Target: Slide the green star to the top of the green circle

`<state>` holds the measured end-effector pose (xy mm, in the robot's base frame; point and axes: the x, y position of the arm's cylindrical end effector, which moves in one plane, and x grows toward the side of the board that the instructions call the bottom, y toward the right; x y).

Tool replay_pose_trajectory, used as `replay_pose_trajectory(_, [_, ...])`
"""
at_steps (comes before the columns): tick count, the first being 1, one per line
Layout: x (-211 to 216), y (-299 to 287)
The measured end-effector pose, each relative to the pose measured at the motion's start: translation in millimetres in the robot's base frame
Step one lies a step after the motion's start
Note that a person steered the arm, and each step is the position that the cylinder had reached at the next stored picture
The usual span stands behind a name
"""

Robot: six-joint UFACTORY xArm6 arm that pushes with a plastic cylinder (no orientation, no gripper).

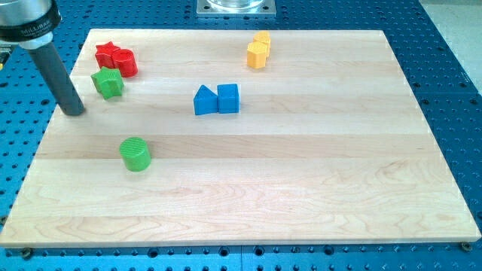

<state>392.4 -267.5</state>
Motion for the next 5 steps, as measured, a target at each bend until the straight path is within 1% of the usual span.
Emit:
replay_pose_trajectory(1, [-33.6,10.3])
replay_pose_trajectory(2, [-46.5,24.8])
replay_pose_trajectory(3, [-29.7,44.1])
replay_pose_trajectory(4, [2.2,54.7])
replay_pose_trajectory(5, [-12.5,48.7])
